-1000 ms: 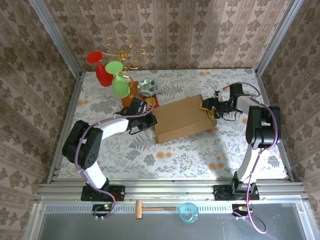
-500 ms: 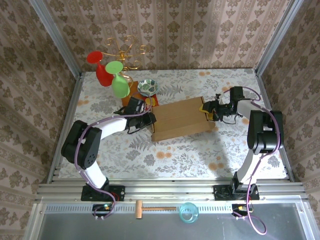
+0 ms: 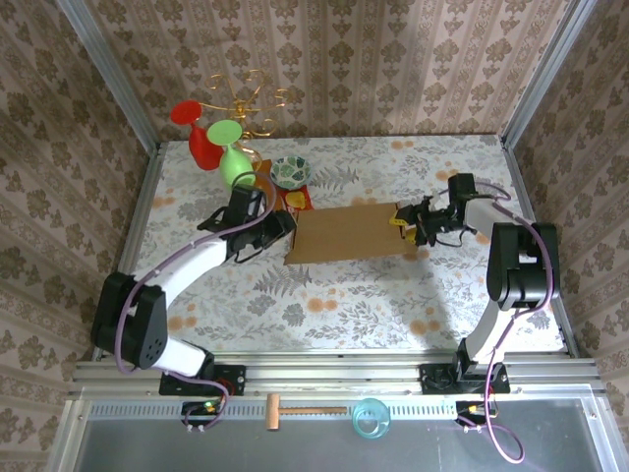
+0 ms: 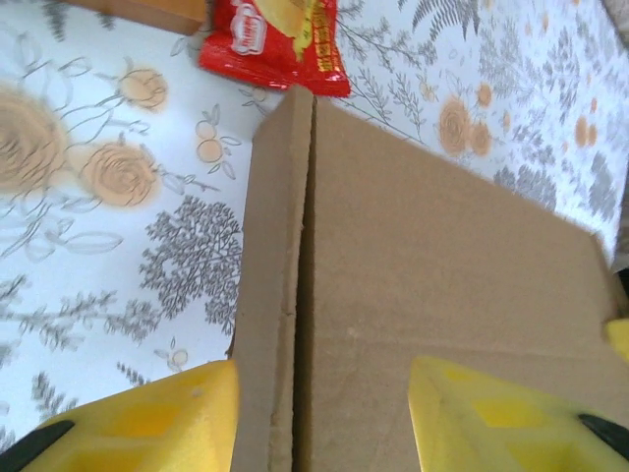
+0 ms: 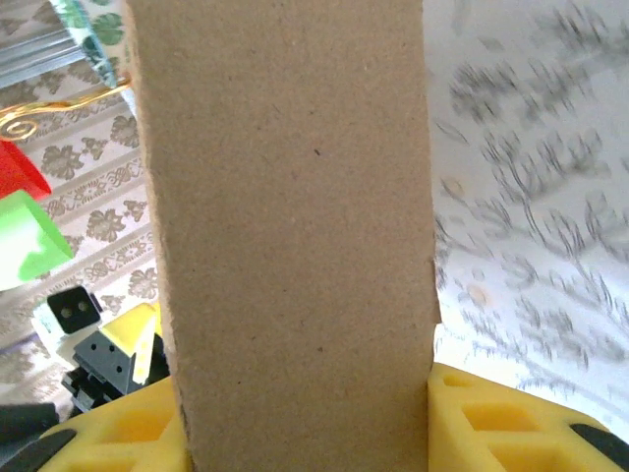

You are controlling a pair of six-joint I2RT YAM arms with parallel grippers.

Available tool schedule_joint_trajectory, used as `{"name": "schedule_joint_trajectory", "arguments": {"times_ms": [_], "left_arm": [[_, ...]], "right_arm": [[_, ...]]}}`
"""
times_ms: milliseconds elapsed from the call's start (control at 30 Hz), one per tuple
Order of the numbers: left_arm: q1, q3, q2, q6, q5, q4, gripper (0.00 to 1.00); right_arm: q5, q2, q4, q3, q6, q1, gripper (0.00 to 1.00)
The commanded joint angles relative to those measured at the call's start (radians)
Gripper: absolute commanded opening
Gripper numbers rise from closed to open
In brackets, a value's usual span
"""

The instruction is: Fold the paper box

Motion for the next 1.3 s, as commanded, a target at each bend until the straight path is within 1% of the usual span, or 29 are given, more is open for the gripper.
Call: {"name": "schedule_joint_trajectory", "arguments": {"times_ms": [0,133,233,333,367,433,600,633,667,733,800,900,1067,1200,1233,1267], "left_arm": [[0.039,-0.04,-0.053,-0.173,-0.001,-0.099,0.52],[0.046,-0.119,-0.098,-0.366,0.03,-0.076,0.59],[0.047,-0.196,-0.132,-0.497,0.038,0.004,0.64],[0.051,-0.263,-0.133,-0.623,0.046,0.139,0.66],[0.05,-0.271,-0.124,-0.659,0.051,0.161,0.72],[0.05,-0.276,-0.114,-0.712,0.058,0.168,0.73],[0.051,-0.331,-0.118,-0.849,0.059,0.264,0.74],[0.05,-0.335,-0.118,-0.865,0.065,0.277,0.74],[0.051,-0.335,-0.114,-0.881,0.079,0.278,0.81],[0.05,-0.322,-0.088,-0.902,0.146,0.26,0.82],[0.041,-0.334,-0.058,-0.942,0.2,0.297,0.82],[0.035,-0.354,-0.039,-0.976,0.201,0.353,0.82],[0.029,-0.327,0.022,-0.988,0.194,0.436,0.82],[0.01,-0.314,0.088,-1.032,0.196,0.544,0.82],[-0.022,-0.313,0.1,-1.041,0.201,0.558,0.81],[-0.034,-0.314,0.106,-1.052,0.201,0.573,0.81]], "right_arm": [[-0.032,-0.027,-0.143,-0.037,0.089,-0.001,0.43],[-0.057,-0.035,-0.158,-0.05,0.131,-0.001,0.43],[-0.075,-0.024,-0.208,-0.031,0.121,0.001,0.43],[-0.076,-0.016,-0.261,-0.014,0.097,0.001,0.43],[-0.078,-0.015,-0.268,-0.011,0.094,0.001,0.43],[-0.073,-0.009,-0.287,-0.008,0.081,0.001,0.43],[-0.072,-0.001,-0.296,-0.011,0.08,0.002,0.42],[-0.075,-0.001,-0.294,-0.012,0.086,0.002,0.42],[-0.076,-0.001,-0.289,-0.012,0.093,0.002,0.42],[-0.078,-0.002,-0.293,-0.007,0.096,0.002,0.43],[-0.076,-0.001,-0.295,0.0,0.096,0.005,0.43],[-0.079,0.001,-0.296,0.002,0.1,0.011,0.43],[-0.082,-0.001,-0.29,-0.005,0.107,0.025,0.43],[-0.082,0.002,-0.281,-0.009,0.115,0.027,0.43],[-0.082,0.004,-0.277,-0.007,0.118,0.026,0.43],[-0.084,0.006,-0.273,-0.008,0.122,0.026,0.43]]}}
